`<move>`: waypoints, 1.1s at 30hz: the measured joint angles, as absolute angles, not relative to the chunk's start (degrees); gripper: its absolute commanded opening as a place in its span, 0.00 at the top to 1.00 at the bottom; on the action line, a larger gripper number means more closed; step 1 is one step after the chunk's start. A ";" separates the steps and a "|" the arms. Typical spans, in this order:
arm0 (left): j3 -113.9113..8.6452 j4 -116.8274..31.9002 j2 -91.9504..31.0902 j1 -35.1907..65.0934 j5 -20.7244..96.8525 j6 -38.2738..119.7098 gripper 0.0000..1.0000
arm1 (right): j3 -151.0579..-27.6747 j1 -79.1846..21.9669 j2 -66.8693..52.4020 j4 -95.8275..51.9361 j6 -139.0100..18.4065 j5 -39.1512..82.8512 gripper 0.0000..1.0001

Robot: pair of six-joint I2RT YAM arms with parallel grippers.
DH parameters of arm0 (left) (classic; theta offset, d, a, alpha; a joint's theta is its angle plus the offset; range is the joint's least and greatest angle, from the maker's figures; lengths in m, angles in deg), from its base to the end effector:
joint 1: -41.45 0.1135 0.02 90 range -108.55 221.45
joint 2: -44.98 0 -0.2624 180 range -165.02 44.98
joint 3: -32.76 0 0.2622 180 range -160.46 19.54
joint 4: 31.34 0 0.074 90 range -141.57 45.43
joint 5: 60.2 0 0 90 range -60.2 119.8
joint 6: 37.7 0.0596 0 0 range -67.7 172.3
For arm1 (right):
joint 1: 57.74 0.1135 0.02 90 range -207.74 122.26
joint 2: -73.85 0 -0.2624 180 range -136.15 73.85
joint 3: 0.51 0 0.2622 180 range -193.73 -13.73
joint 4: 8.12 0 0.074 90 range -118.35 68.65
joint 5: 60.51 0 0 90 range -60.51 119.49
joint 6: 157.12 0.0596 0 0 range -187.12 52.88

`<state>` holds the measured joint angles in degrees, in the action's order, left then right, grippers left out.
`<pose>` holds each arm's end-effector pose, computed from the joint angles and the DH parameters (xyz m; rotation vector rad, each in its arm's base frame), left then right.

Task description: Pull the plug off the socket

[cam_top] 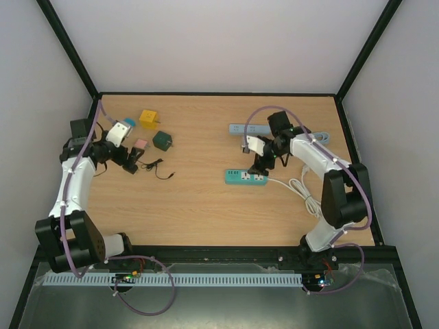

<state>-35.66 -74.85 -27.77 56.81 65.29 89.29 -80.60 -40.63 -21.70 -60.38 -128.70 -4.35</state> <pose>0.2848 0.0424 0.2535 0.6838 2.1238 -0.2594 0.3199 0.1332 0.1905 -1.7130 1.8516 0.5214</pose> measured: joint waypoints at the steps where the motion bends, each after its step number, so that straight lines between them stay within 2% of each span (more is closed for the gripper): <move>1: -36.84 -75.40 -27.77 56.74 65.27 89.16 0.01 | -82.13 -40.63 -21.00 -60.68 -127.85 -5.03 0.02; 8: -49.65 -79.81 -30.33 56.50 63.12 86.30 0.01 | -89.24 -40.63 -15.14 -60.53 -119.10 -7.65 0.02; 14: -59.68 -82.67 -35.80 56.89 61.03 80.85 0.01 | -87.79 -40.65 -5.88 -52.86 -106.05 -6.63 0.02; 22: -59.97 -82.83 -36.45 58.68 60.61 74.65 0.01 | -80.98 -43.67 5.14 -39.13 -90.36 -1.75 0.02; 33: -50.33 -78.24 -34.94 61.48 58.91 70.14 0.01 | -69.50 -62.25 6.71 -27.98 -73.73 -1.82 0.02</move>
<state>-50.33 -78.24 -34.94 61.48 58.91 70.14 -69.50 -62.25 6.71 -27.98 -73.73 -1.82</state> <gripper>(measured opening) 0.995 0.984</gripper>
